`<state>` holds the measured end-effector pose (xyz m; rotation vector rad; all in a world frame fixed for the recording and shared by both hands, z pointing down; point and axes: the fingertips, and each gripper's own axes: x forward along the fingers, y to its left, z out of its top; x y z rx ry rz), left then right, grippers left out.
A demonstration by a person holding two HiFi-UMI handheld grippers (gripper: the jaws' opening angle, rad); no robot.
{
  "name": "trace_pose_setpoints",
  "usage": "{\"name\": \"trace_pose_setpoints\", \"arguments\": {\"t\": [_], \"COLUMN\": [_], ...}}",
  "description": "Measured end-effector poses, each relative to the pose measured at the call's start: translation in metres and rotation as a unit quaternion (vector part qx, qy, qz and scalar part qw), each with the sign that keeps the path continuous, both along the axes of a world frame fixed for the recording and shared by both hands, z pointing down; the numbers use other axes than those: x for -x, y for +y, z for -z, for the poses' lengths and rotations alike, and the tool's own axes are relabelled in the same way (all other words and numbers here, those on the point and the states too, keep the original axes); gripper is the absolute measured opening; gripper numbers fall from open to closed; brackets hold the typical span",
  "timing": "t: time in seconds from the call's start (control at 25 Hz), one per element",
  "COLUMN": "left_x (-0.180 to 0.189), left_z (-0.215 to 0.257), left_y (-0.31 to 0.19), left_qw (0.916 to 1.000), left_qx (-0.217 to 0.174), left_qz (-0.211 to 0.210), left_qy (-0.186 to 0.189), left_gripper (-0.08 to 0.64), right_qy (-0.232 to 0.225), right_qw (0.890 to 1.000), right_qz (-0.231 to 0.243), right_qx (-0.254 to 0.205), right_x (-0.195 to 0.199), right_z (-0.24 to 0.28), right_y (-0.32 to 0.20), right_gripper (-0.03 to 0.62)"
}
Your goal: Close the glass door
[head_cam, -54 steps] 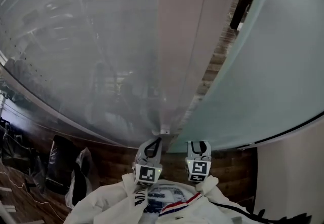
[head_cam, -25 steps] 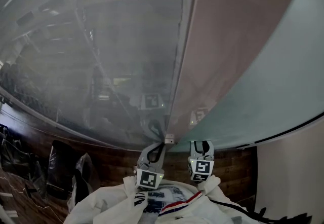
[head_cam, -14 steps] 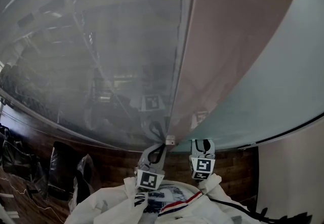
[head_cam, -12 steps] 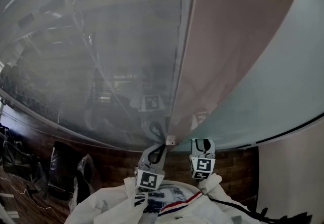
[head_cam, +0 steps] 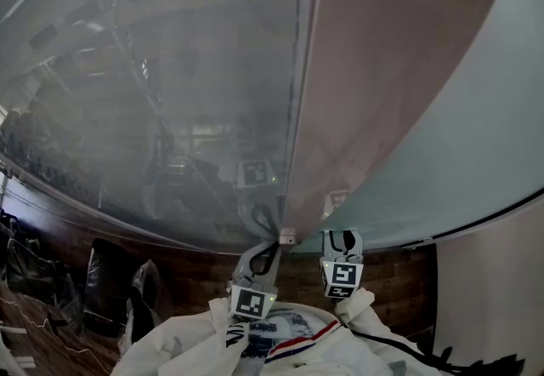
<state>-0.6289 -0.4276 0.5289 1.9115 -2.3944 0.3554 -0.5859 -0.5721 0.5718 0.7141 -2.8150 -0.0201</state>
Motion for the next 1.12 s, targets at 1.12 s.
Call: {"name": "trace_pose_setpoints", "arguments": {"t": [1.12], "left_x": [0.0028], "left_z": [-0.0049], "left_y": [0.0033], "left_qw": [0.9997], "left_qx": [0.017], "left_qz": [0.017], "left_qy": [-0.007], "left_gripper": [0.005], "right_qy": [-0.004], "right_qw": [1.000], "right_qz": [0.000], "right_qx": [-0.005], "right_x": [0.0033], "right_z": [0.0007], "right_y": [0.0024], "right_gripper": [0.146]}}
